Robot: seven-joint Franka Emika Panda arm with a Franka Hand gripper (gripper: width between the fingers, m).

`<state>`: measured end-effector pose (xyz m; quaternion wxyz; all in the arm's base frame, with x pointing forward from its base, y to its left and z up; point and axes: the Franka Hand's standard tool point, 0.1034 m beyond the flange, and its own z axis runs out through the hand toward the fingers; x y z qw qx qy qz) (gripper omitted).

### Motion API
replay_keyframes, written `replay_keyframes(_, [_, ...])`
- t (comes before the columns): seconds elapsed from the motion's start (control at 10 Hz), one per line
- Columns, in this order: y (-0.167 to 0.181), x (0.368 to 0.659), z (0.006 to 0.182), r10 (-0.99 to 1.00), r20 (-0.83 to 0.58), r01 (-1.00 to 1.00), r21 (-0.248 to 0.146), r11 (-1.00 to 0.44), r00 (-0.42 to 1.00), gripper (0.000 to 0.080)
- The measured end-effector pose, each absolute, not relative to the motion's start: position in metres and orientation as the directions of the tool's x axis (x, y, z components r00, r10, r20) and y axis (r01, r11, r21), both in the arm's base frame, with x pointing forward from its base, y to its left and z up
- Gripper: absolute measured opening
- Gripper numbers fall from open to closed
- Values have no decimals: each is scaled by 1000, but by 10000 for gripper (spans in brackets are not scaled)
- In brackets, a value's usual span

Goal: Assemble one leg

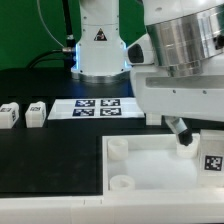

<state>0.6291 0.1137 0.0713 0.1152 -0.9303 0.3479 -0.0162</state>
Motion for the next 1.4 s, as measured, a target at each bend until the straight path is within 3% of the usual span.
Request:
replay_keyframes(0.1, [119,630,72,-587,-19,-577,-210,-789,809,649])
replay_keyframes(0.2, [129,628,72,-356,47,-343,-172,-923,933,649])
replay_keyframes(0.3, [131,627,72,-270,62,-257,-164,-953,961,649])
replay_keyframes(0.5, [131,627,72,-319,52,-306,-172,-936,946,637])
replay_keyframes(0.7, [125,624,69,-463,17,-454,-168,-875,886,307])
replay_keyframes(0.9, [125,625,69,-653,-29,-647,-179,-741,757,302])
replay_keyframes(1.1, [125,628,72,-861,-125,-863,-196,-467,494,298])
replay_keyframes(1.4, [125,630,70,-965,-230,-983,-158,-90,125,298])
